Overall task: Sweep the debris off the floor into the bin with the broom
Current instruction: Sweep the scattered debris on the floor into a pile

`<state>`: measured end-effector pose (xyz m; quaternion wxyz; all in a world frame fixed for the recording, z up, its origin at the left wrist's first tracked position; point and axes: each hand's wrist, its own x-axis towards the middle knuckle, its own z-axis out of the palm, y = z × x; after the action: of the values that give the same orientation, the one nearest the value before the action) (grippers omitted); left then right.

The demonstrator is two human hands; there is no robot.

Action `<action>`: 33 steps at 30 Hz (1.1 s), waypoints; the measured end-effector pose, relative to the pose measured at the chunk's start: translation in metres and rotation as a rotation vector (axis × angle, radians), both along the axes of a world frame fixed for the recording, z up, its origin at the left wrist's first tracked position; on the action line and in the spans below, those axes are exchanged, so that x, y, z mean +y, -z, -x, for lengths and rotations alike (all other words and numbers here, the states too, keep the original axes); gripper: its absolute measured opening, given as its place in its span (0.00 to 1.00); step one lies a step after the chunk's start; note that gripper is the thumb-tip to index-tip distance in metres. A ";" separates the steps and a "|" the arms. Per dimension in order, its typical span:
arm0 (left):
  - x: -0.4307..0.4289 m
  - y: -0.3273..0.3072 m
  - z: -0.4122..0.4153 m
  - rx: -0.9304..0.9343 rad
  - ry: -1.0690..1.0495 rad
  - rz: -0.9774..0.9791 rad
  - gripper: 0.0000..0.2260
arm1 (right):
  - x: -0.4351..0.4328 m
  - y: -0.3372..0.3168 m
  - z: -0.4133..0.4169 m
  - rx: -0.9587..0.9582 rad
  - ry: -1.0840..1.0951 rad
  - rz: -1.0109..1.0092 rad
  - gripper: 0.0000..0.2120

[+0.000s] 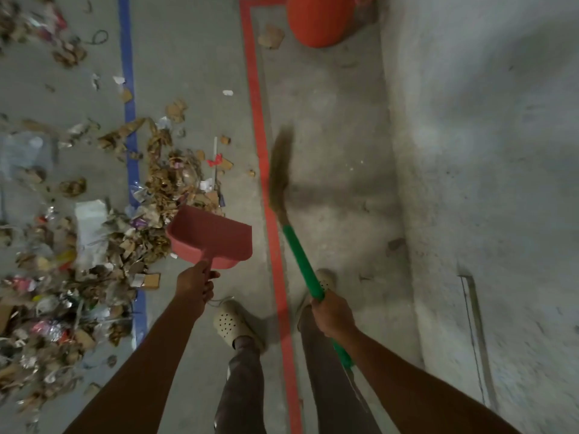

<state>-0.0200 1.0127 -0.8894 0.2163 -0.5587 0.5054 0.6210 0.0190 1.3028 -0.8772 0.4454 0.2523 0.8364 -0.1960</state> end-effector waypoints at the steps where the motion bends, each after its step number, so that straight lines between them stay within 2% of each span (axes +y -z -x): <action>1: -0.010 -0.001 -0.007 0.006 -0.008 0.004 0.10 | -0.009 -0.008 -0.003 0.014 -0.074 0.011 0.17; 4: -0.041 -0.006 -0.027 0.011 -0.017 0.032 0.13 | -0.026 -0.026 -0.016 0.092 -0.200 0.041 0.15; 6: -0.061 -0.010 -0.039 0.019 -0.028 0.026 0.15 | -0.032 -0.034 -0.025 0.135 -0.199 0.037 0.13; 12: -0.116 -0.017 -0.071 0.044 -0.104 -0.003 0.14 | -0.048 -0.053 -0.028 0.223 0.038 -0.046 0.12; 16: -0.149 -0.014 -0.095 0.066 -0.171 -0.018 0.14 | -0.073 -0.040 -0.002 0.147 0.167 -0.125 0.17; 18: -0.163 -0.008 -0.108 0.068 -0.206 -0.013 0.15 | -0.099 -0.029 0.007 0.071 0.156 -0.148 0.17; 21: -0.183 0.004 -0.130 0.060 -0.277 -0.023 0.15 | -0.158 -0.020 0.006 -0.005 -0.012 -0.139 0.16; 24: -0.201 0.015 -0.155 0.052 -0.337 -0.031 0.16 | -0.231 -0.017 -0.006 -0.063 -0.217 -0.043 0.17; 29: -0.227 0.021 -0.195 0.020 -0.464 -0.009 0.14 | -0.345 -0.025 -0.017 -0.043 -0.532 0.099 0.16; 33: -0.247 0.016 -0.219 -0.003 -0.537 -0.004 0.12 | -0.395 -0.042 -0.025 0.046 -0.764 0.142 0.16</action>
<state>0.1992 0.7658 -0.9053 0.0455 -0.6731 0.3374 0.6565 0.0436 0.9077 -0.8347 0.4839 -0.1133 0.8641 -0.0790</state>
